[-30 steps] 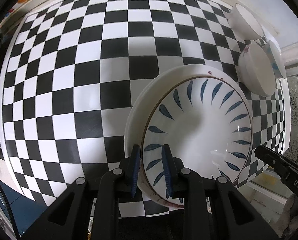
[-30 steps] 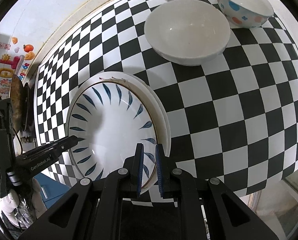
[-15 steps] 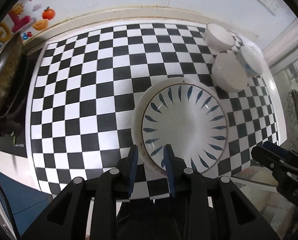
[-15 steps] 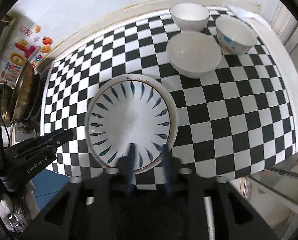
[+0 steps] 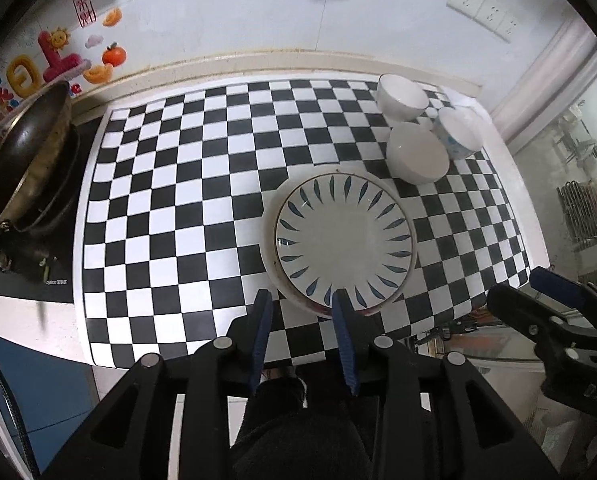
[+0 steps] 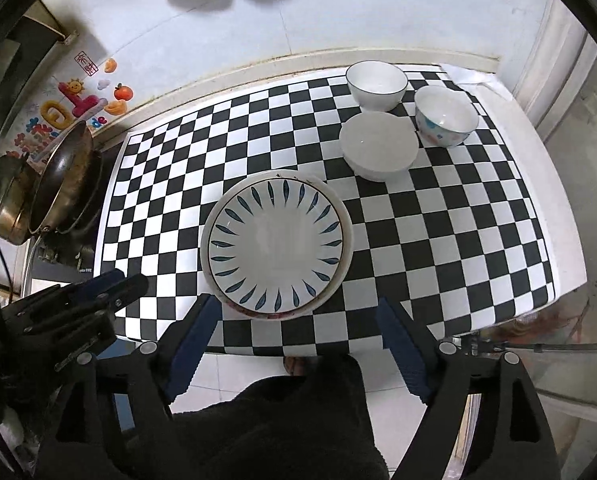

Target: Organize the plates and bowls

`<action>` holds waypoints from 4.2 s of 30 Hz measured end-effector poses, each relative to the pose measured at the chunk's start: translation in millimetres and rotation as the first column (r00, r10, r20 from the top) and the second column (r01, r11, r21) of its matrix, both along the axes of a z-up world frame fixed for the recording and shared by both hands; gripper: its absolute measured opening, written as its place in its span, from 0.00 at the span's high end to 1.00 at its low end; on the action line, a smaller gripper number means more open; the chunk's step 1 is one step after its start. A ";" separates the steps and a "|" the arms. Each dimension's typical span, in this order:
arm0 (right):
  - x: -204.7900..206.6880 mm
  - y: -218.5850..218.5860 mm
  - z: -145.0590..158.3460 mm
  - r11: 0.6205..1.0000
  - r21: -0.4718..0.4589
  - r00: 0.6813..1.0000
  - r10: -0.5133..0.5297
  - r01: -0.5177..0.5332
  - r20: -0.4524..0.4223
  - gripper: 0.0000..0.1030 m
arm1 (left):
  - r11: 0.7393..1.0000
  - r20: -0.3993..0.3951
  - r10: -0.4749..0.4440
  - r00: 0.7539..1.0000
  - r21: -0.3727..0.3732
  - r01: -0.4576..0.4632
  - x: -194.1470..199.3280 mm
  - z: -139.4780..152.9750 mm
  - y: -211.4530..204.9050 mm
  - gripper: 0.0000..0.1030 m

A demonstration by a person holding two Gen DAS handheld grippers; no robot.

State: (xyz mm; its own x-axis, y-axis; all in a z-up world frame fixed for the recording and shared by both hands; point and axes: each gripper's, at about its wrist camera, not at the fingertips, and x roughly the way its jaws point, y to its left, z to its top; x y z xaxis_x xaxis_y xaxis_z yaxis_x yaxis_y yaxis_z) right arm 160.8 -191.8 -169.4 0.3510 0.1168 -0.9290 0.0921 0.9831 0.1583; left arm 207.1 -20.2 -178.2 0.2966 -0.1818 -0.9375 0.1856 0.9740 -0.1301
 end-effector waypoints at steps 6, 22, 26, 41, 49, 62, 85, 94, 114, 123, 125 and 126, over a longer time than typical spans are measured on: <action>-5.7 -3.7 7.3 1.000 0.029 1.000 0.010 -0.010 0.011 0.17 | 1.000 0.028 0.012 1.000 0.003 -0.012 -1.3 16.3 -9.0 0.72; 129.7 -170.6 -62.6 0.982 0.157 0.995 -0.100 0.102 -0.021 0.18 | 0.998 -0.175 0.050 0.983 -0.034 -0.057 178.8 -65.8 -136.1 0.72; 185.2 -201.6 -120.8 0.974 0.206 0.988 -0.070 0.097 -0.137 0.26 | 0.999 -0.264 0.047 0.964 -0.007 -0.050 222.6 -111.3 -168.2 0.72; 251.7 -205.4 -210.7 0.970 0.243 0.952 0.101 -0.029 -0.288 0.86 | 1.000 -0.361 0.026 0.932 0.017 -0.021 232.1 -164.2 -214.8 0.81; 205.0 -221.1 -183.5 0.966 0.253 0.945 0.133 -0.056 -0.299 0.86 | 0.999 -0.368 -0.038 0.929 -0.034 0.027 179.0 -140.3 -241.3 0.80; 131.5 -258.5 -186.8 0.972 0.235 0.929 0.104 -0.018 -0.355 0.86 | 0.992 -0.440 -0.119 0.890 -0.017 0.125 132.4 -169.8 -277.3 0.80; 215.6 -340.5 -128.0 0.950 0.291 0.975 -0.048 0.112 -0.216 0.60 | 0.991 -0.315 -0.051 0.948 -0.131 0.010 243.2 -105.5 -289.9 0.75; 286.2 -357.3 -178.7 0.933 0.311 0.955 -0.092 0.181 -0.282 0.66 | 0.995 -0.362 -0.092 0.927 -0.074 0.070 291.1 -158.3 -334.5 0.78; 246.6 -329.3 -137.2 0.953 0.266 0.976 -0.091 0.143 -0.198 0.88 | 0.984 -0.215 -0.171 0.961 -0.089 0.155 229.6 -78.8 -326.5 0.79; 161.8 -301.9 -111.7 0.955 0.268 0.977 -0.078 0.130 -0.199 0.88 | 0.977 -0.239 -0.207 0.949 -0.095 0.189 159.2 -70.1 -294.8 0.79; 145.0 -294.5 -115.5 0.956 0.264 0.974 -0.075 0.131 -0.213 0.88 | 0.978 -0.256 -0.206 0.944 -0.093 0.188 148.5 -77.4 -289.3 0.79; 139.4 -290.1 -117.6 0.956 0.262 0.973 -0.074 0.132 -0.220 0.88 | 0.978 -0.269 -0.205 0.941 -0.092 0.186 143.2 -82.4 -286.7 0.79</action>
State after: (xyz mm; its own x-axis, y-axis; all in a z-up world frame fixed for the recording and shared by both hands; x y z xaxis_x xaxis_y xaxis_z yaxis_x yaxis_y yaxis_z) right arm 300.2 -482.0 -287.1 0.1796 0.3492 -0.9197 0.2495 0.8881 0.3859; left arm 350.3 -306.9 -260.6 -0.0190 -0.2728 -0.9619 0.3197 0.9099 -0.2643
